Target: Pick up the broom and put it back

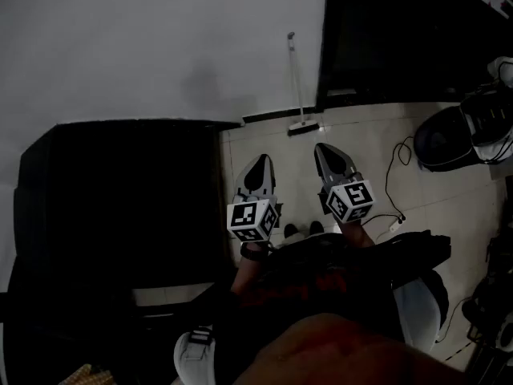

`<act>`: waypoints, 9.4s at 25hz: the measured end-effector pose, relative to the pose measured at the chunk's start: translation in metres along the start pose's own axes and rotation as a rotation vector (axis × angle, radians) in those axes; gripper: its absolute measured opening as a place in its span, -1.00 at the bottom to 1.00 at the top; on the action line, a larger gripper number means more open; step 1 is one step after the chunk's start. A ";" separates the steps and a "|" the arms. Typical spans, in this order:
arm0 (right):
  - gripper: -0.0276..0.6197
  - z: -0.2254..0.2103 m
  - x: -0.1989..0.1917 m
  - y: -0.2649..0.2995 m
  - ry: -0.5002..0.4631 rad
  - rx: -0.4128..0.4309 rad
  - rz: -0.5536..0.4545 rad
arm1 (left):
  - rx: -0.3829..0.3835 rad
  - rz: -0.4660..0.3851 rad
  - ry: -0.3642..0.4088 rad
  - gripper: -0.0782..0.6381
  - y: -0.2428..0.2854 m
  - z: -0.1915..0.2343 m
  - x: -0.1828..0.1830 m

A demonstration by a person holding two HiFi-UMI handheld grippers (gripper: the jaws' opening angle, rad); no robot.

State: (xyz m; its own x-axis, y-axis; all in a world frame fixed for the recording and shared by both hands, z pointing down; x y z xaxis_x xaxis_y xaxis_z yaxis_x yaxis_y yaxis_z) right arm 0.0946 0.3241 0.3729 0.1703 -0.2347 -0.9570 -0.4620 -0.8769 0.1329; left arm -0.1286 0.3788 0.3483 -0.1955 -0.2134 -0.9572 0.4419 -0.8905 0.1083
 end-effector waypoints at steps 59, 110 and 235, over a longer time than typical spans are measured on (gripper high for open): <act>0.21 -0.198 -0.020 0.382 -0.088 -0.049 0.184 | 0.025 0.108 0.022 -0.77 0.339 0.158 0.039; -0.65 -0.286 -0.309 0.622 -0.425 -0.178 0.713 | 0.118 0.294 -0.105 -0.77 0.330 0.256 -0.048; -0.63 -0.252 -0.259 0.610 -0.020 -0.241 0.568 | 0.239 0.091 0.009 -0.77 0.285 0.227 -0.019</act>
State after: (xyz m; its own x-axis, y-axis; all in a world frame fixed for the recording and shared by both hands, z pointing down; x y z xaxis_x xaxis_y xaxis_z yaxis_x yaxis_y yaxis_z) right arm -0.0120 -0.2556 0.7664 -0.0623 -0.6871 -0.7239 -0.2652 -0.6878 0.6757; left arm -0.1977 0.0380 0.4586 -0.1556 -0.2945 -0.9429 0.2378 -0.9376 0.2536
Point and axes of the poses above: the fingertips, and each gripper's own axes: y forward along the fingers, z to its left, x out of its top, the point moved 10 cm from there along -y, backward along the fingers, and after that the axes turned 12 degrees about -x, right-handed, at the moved point
